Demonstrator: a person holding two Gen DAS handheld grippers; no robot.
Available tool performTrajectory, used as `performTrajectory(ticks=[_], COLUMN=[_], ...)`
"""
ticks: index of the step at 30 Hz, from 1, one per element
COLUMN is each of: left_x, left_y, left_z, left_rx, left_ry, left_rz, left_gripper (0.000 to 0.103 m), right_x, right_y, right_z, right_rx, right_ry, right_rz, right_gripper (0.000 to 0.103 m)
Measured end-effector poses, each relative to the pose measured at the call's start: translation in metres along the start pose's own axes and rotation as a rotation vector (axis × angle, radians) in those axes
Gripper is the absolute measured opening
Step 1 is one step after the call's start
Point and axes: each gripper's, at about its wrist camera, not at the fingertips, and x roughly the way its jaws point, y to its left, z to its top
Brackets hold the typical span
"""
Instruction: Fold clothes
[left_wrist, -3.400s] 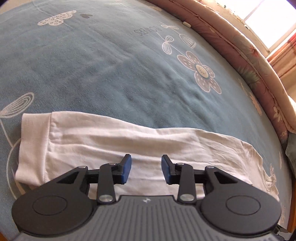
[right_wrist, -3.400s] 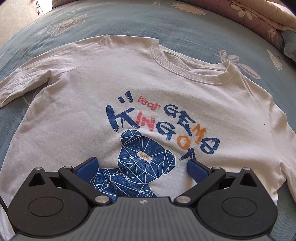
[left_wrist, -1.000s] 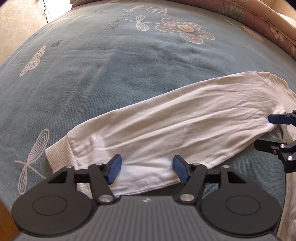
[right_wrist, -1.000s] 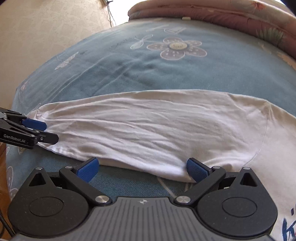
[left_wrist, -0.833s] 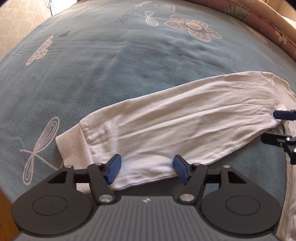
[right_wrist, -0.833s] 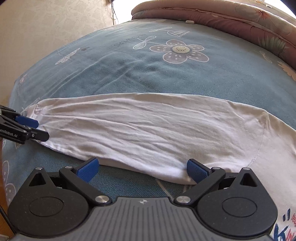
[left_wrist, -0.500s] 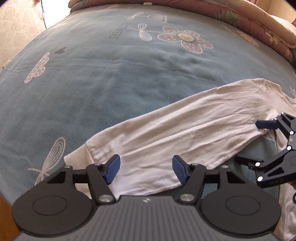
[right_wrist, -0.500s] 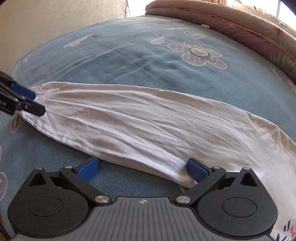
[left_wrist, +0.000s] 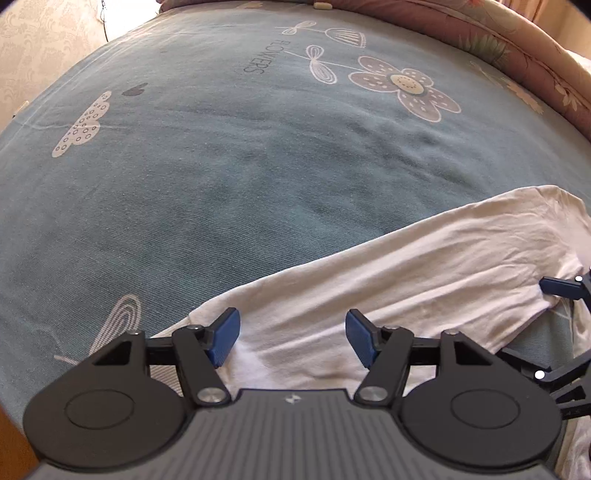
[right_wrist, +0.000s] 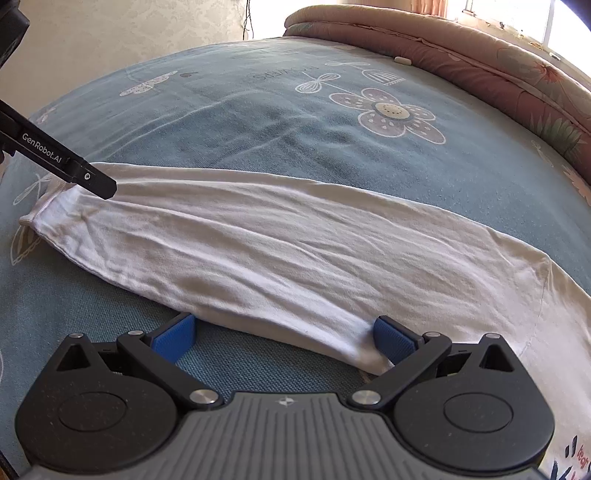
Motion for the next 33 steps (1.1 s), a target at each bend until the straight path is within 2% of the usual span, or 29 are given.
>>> performTrajectory(ticks=[2,3,6,10,13,15,16,17,22,24,26,28,31,33], left_x=[0.003,0.006,0.002,0.003,0.006,0.006,0.006,0.006,0.006,0.006,0.007,0.007,-0.002,-0.008], left_y=[0.000,0.001,0.005,0.003,0.002,0.002,0.003,0.003,0.004,0.003,-0.001,-0.008,-0.026,-0.040], left_z=[-0.006,-0.011,-0.017,-0.022,-0.023,-0.024,-0.024,-0.025,-0.025,-0.025,-0.022,-0.017,-0.007,0.003], left_rx=[0.015,0.026,0.022,0.046,0.054,0.050,0.054,0.059,0.075,0.074,0.069,0.072,0.115,0.134], left_ry=[0.037,0.061,0.054,0.058,0.055,0.053,0.053,0.052,0.044,0.044,0.052,0.067,0.047,0.022], left_rz=[-0.018,-0.003,-0.005,-0.014,-0.024,-0.029,-0.032,-0.035,-0.042,-0.037,-0.016,0.020,0.087,0.103], left_gripper=[0.066,0.066,0.066,0.067,0.072,0.073,0.073,0.073,0.074,0.075,0.075,0.075,0.073,0.073], right_x=[-0.001,-0.001,-0.006,-0.016,0.000,0.015,0.022,0.022,0.006,0.004,0.000,-0.010,-0.035,-0.054], right_y=[0.000,0.000,-0.002,-0.001,0.004,0.010,0.013,0.017,0.027,0.025,0.018,0.008,-0.014,-0.034], right_z=[-0.001,0.000,0.006,0.024,0.044,0.047,0.045,0.039,0.007,0.007,0.012,0.016,0.012,0.004], right_rx=[-0.001,-0.002,0.006,0.055,0.082,0.077,0.067,0.048,-0.012,-0.017,-0.003,0.027,0.066,0.094], right_ry=[-0.004,-0.001,0.000,-0.112,-0.110,-0.070,-0.034,-0.036,-0.096,-0.099,-0.101,-0.138,-0.202,-0.232], right_rz=[0.000,0.002,0.018,0.008,0.014,0.006,0.004,-0.004,-0.006,0.008,0.033,0.043,-0.010,-0.057], right_gripper=[0.103,0.103,0.103,0.103,0.103,0.103,0.103,0.103,0.103,0.103,0.103,0.103,0.103,0.103])
